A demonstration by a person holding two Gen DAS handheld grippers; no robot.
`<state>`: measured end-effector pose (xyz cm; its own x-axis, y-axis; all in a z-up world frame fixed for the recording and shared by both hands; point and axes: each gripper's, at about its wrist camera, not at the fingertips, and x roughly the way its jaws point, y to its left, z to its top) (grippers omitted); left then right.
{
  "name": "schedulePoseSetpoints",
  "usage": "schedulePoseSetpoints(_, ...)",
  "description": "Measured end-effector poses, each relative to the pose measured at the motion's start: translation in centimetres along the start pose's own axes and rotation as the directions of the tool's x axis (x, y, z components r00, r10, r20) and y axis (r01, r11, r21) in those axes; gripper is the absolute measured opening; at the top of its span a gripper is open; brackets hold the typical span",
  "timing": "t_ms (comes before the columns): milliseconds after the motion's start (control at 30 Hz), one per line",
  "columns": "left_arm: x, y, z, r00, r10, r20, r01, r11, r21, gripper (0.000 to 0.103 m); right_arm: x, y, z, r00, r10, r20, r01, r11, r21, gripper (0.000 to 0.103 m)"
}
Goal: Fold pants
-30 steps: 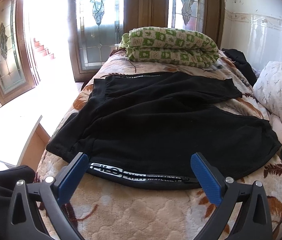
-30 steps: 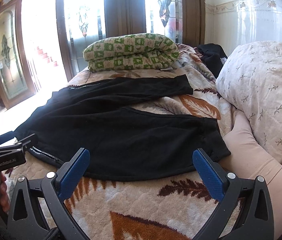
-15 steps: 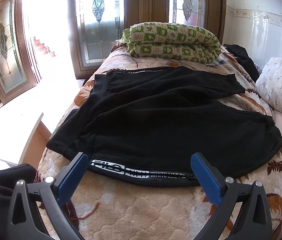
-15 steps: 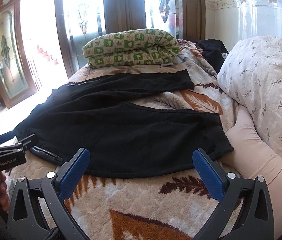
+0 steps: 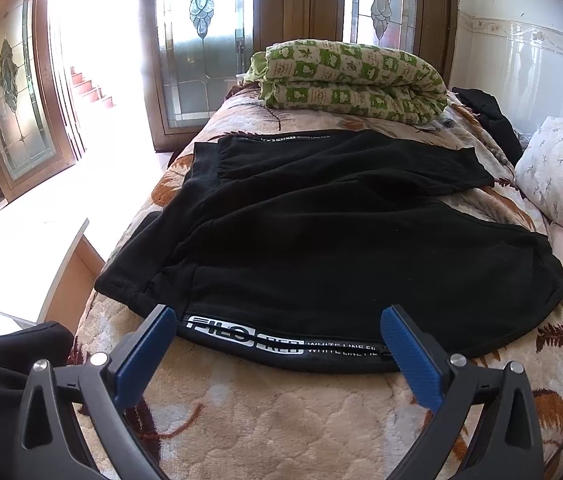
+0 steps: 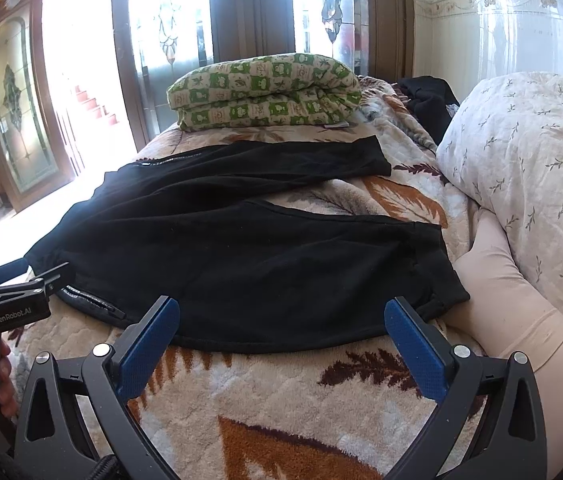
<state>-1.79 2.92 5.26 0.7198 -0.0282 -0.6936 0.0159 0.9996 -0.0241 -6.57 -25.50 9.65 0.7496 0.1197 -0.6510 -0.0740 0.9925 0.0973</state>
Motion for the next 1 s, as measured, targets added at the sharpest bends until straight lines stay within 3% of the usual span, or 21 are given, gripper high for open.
schedulePoseSetpoints(233,0.0,-0.4,0.5,1.0,-0.003,-0.018,0.004,1.0,0.026,0.103,0.7,0.1,1.3,0.999,0.025,-0.026,-0.024,1.0,0.01,0.103)
schedulePoseSetpoints(433,0.2,-0.5,1.7,1.0,-0.012,-0.026,0.013,0.999,0.052,0.103,2.5,0.9,5.6,0.995,0.081,-0.056,-0.086,0.993,-0.078,0.103)
schedulePoseSetpoints(833,1.9,0.2,5.9,1.0,0.005,0.008,-0.006,0.992,0.129,0.103,5.8,-0.4,10.1,0.996,0.063,-0.07,-0.074,0.983,-0.17,0.103)
schedulePoseSetpoints(1000,3.7,0.6,7.8,1.0,-0.026,-0.01,0.027,0.986,0.163,0.103,7.2,-0.6,10.8,0.993,0.073,-0.094,-0.09,0.977,-0.195,0.103)
